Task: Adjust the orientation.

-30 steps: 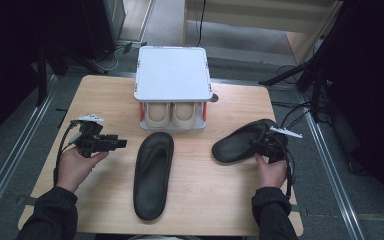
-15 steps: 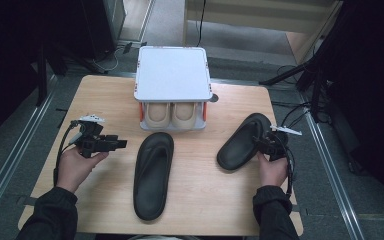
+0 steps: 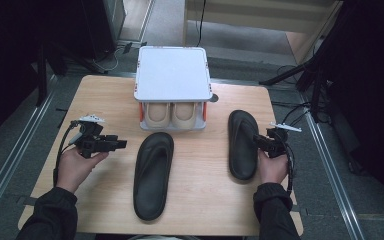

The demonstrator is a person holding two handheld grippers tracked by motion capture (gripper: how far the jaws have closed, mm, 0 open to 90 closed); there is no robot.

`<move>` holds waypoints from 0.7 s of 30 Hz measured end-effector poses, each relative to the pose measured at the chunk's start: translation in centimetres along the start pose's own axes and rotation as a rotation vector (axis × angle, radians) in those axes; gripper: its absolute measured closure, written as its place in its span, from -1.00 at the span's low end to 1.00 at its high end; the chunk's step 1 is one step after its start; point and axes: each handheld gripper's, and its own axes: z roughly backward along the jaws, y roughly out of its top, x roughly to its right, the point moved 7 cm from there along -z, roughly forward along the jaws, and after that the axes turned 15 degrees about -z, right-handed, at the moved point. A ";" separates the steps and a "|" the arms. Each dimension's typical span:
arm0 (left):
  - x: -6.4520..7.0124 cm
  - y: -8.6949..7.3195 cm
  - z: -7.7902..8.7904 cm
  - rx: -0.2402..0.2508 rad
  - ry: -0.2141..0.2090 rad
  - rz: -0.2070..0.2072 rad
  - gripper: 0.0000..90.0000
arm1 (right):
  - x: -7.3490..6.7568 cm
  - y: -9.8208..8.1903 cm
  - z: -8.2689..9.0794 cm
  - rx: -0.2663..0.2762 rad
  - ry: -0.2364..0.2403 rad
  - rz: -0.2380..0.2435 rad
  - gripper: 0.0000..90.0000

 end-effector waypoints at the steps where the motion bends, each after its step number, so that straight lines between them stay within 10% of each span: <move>1: 0.0 0.0 0.0 -0.001 0.001 -0.002 0.07 | 0.0 0.0 0.0 0.000 0.000 -0.001 0.70; 21: 0.0 0.0 0.1 0.001 0.002 0.000 0.07 | -0.6 0.4 0.6 -0.014 0.026 0.005 0.82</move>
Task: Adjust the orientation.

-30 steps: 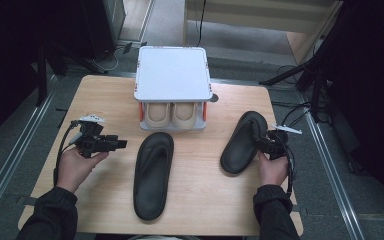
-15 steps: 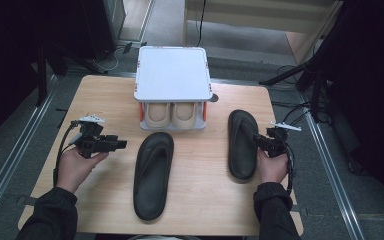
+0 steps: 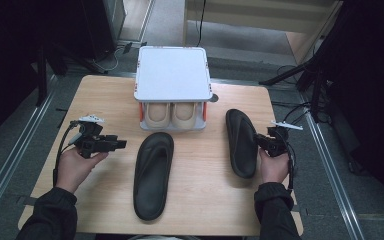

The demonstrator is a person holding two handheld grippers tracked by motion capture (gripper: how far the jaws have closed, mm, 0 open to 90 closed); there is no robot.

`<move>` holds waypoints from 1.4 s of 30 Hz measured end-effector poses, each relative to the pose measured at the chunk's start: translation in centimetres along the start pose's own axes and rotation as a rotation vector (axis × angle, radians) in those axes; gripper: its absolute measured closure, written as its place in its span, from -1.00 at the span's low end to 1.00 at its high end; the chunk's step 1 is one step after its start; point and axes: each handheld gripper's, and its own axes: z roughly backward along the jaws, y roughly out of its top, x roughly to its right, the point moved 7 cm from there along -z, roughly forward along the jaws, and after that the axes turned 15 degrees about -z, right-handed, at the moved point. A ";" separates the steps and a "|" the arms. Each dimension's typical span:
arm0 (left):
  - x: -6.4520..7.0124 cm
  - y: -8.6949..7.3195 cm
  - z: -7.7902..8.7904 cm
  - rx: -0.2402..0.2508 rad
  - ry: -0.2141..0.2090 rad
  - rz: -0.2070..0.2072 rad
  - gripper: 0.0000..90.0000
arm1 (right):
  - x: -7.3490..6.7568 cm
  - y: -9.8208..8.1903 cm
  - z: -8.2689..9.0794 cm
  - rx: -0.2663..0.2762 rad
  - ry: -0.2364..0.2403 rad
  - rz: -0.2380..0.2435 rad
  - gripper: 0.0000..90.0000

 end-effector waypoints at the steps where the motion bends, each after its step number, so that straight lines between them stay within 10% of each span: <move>1: 0.0 0.0 0.0 -0.001 -0.001 -0.002 0.07 | 0.0 0.0 0.0 -0.003 -0.001 0.003 0.83; 20: 0.1 0.0 0.1 -0.001 -0.003 -0.005 0.07 | -2.0 -0.7 1.4 -0.007 0.029 0.078 0.84; 42: 0.5 0.0 0.0 0.006 -0.007 -0.013 0.07 | -7.3 -6.0 4.1 -0.079 0.140 0.177 0.84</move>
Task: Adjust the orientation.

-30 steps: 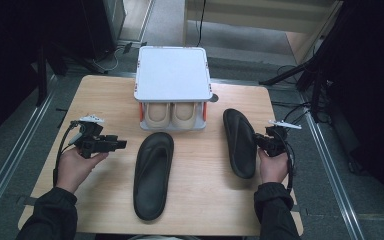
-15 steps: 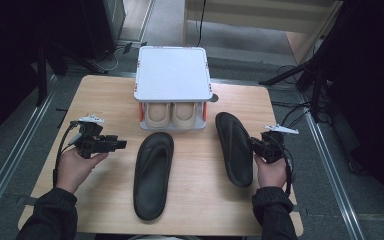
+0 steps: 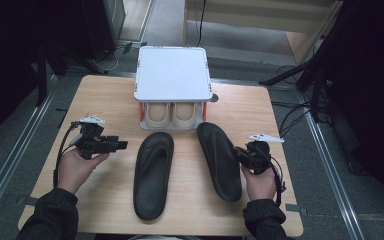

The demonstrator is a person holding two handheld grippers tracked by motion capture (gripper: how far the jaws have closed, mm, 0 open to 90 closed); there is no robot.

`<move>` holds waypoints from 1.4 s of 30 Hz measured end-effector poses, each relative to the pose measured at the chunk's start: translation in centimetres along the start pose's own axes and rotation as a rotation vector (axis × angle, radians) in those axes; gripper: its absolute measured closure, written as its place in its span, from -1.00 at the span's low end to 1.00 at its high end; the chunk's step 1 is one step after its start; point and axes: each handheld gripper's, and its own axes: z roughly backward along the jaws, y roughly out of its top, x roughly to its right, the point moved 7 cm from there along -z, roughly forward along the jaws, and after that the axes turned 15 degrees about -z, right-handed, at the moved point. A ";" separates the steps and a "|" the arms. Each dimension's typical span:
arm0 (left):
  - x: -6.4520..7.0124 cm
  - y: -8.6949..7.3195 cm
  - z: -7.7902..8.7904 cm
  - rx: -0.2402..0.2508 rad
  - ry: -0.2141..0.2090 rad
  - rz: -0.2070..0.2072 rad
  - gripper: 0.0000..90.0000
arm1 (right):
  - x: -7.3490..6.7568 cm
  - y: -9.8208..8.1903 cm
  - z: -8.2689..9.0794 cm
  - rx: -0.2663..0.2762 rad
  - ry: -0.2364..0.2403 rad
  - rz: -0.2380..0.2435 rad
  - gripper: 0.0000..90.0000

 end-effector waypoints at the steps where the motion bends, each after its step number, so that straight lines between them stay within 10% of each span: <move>1: 0.0 0.0 0.0 -0.002 0.000 -0.004 0.07 | -0.3 -0.2 0.0 -0.002 0.007 0.008 0.84; 32: 0.4 0.0 -0.2 -0.003 -0.009 -0.019 0.08 | -5.2 -3.4 -2.8 -0.077 0.081 0.111 0.62; 42: 1.0 -0.1 -0.4 -0.028 -0.049 -0.026 0.41 | -4.3 -2.3 -1.3 -0.049 0.156 0.090 1.00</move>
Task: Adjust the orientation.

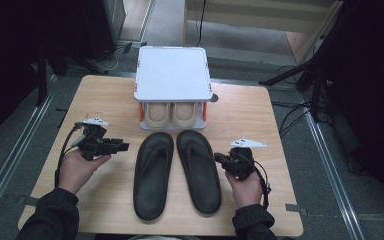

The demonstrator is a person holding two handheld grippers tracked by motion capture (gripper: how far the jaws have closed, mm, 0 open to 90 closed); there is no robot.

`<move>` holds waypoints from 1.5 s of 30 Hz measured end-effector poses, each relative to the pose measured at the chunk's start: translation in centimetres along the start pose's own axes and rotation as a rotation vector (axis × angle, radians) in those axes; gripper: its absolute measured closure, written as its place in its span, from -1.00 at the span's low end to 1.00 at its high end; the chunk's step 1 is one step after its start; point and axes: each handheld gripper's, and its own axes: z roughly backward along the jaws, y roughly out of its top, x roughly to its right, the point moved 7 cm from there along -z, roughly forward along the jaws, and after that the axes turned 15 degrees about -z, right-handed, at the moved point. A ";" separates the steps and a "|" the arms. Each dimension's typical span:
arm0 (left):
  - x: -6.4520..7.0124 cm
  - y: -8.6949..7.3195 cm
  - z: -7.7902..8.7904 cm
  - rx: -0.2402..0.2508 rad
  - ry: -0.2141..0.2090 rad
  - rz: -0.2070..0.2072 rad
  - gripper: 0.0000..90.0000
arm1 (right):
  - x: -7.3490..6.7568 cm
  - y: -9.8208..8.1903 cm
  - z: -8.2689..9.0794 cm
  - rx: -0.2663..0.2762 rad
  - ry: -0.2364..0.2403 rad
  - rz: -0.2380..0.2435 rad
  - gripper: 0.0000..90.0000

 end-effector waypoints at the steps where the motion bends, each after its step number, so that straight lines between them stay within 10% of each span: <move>1: 0.1 0.0 -0.1 -0.004 -0.003 -0.003 0.49 | 0.3 0.0 -0.1 -0.005 -0.008 0.000 1.00; 9: 0.3 -0.3 -0.7 -0.015 -0.025 -0.033 0.99 | 1.1 -0.3 -1.7 -0.047 -0.036 0.015 1.00; 45: 3.4 -2.0 -4.7 -0.137 -0.103 -0.085 1.00 | -0.4 -0.9 -3.6 -0.092 -0.015 0.057 1.00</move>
